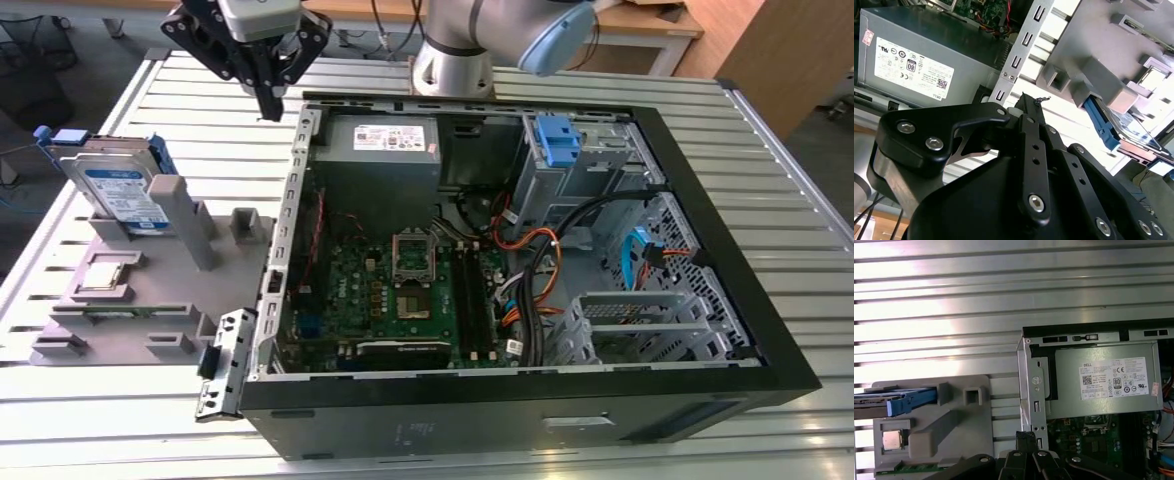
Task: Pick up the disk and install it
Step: 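Reach for the disk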
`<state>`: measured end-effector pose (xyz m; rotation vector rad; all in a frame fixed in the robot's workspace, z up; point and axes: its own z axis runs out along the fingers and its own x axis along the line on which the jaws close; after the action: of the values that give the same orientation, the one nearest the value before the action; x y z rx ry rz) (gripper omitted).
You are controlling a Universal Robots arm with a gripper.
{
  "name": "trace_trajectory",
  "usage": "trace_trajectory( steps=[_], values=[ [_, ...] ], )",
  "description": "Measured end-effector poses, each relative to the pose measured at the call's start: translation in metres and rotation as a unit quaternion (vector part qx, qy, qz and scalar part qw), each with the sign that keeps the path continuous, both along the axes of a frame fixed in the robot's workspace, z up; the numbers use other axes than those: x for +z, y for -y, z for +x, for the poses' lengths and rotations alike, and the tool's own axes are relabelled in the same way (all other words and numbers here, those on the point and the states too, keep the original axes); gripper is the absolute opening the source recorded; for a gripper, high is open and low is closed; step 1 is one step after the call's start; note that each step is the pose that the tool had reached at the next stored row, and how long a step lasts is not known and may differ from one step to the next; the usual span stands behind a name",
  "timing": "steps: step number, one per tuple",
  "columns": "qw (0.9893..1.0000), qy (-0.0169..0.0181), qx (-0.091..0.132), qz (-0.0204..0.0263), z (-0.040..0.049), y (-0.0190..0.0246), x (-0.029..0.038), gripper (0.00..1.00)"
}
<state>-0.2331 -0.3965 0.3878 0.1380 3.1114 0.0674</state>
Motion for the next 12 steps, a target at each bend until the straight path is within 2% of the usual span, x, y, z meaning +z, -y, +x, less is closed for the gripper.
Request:
trace_trajectory(
  steps=[12],
  values=[
    [1.0,0.0,0.0,0.0,-0.0066,0.0,-0.0004,0.11]
  ],
)
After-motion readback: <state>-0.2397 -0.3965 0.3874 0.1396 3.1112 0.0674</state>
